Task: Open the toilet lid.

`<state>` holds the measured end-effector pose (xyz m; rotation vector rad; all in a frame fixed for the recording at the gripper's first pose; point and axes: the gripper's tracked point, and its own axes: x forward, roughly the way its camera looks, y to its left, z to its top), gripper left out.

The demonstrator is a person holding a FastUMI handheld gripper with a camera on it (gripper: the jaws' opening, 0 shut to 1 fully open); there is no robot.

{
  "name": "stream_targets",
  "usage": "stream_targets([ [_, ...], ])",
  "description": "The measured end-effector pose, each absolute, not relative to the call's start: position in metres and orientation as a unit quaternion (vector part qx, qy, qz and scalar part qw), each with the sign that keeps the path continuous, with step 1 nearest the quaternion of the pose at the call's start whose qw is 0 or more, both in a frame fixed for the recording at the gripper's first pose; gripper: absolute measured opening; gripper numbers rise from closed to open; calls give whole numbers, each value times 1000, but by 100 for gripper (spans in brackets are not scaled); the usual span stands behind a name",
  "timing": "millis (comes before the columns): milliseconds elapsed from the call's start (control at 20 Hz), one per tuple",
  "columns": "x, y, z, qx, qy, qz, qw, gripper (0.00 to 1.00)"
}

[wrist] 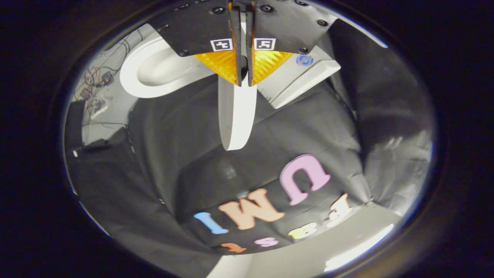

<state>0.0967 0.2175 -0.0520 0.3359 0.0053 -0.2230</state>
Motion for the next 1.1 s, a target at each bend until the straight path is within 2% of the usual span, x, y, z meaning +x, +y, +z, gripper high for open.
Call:
stream_targets([
  [50, 105, 230, -38, 161, -16, -89, 983, 7],
  [100, 115, 261, -11, 189, -63, -7, 980, 5],
  [150, 134, 292, 7, 190, -83, 31, 978, 3],
  [350, 171, 376, 7, 132, -45, 91, 986, 3],
  [650, 188, 433, 3, 105, -36, 134, 985, 3],
  [1100, 189, 451, -38, 84, 15, 142, 986, 3],
])
